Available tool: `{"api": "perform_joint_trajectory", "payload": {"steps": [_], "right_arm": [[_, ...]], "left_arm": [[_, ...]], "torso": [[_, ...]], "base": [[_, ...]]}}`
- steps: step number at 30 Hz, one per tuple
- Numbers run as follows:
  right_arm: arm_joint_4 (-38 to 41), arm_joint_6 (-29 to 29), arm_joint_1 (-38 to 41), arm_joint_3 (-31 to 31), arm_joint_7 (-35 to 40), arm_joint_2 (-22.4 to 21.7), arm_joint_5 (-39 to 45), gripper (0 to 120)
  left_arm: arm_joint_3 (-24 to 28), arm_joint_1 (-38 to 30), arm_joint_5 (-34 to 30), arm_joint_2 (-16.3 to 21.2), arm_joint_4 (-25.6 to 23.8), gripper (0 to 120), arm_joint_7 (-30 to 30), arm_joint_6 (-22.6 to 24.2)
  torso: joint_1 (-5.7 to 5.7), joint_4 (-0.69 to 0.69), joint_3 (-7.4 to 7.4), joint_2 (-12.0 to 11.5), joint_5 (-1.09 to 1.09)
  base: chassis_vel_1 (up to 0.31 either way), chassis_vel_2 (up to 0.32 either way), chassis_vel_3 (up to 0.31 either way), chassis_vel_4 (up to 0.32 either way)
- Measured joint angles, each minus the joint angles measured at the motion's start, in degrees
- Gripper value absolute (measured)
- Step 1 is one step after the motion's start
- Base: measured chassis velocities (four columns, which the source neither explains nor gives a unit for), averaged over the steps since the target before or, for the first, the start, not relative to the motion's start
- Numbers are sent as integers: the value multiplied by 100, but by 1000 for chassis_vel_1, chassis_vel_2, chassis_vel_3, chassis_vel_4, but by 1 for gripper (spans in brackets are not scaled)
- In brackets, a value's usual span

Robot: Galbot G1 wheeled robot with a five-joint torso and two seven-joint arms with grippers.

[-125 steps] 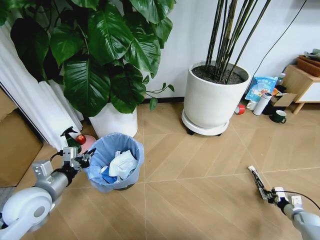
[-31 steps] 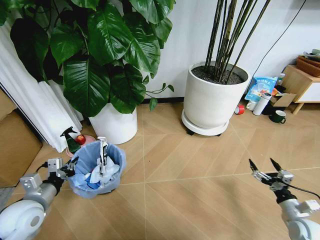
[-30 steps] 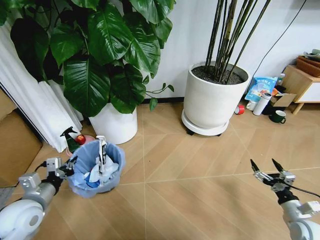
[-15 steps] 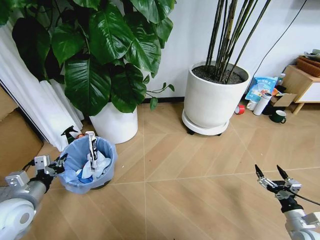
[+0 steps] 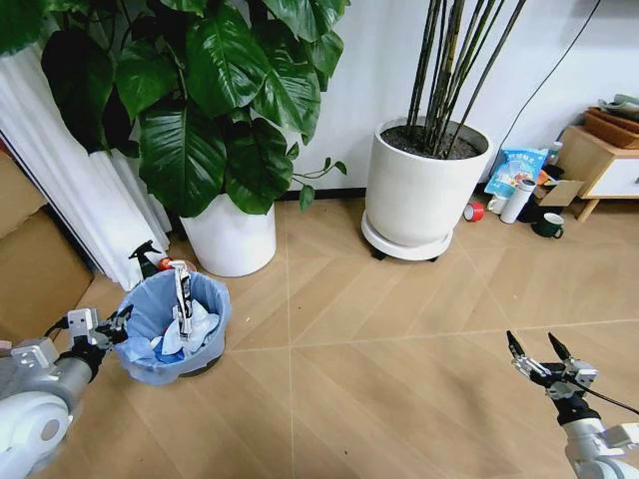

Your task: Pick up the trash bin and place the garbage on the floor into it.

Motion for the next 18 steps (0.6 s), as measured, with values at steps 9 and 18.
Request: {"api": "perform_joint_trajectory", "payload": {"steps": [9, 18], "right_arm": [[-6, 16, -33, -5, -33, 19, 23, 100], [55, 19, -98, 28, -48, 92, 23, 100]], "left_arm": [[-40, 47, 1, 2, -4, 0, -2, 1], [-40, 46, -18, 37, -6, 0, 11, 1]], "torso": [[0, 1, 0, 0, 1], [0, 0, 0, 0, -1]], "base": [[82, -91, -87, 97], [110, -100, -120, 105]]}}
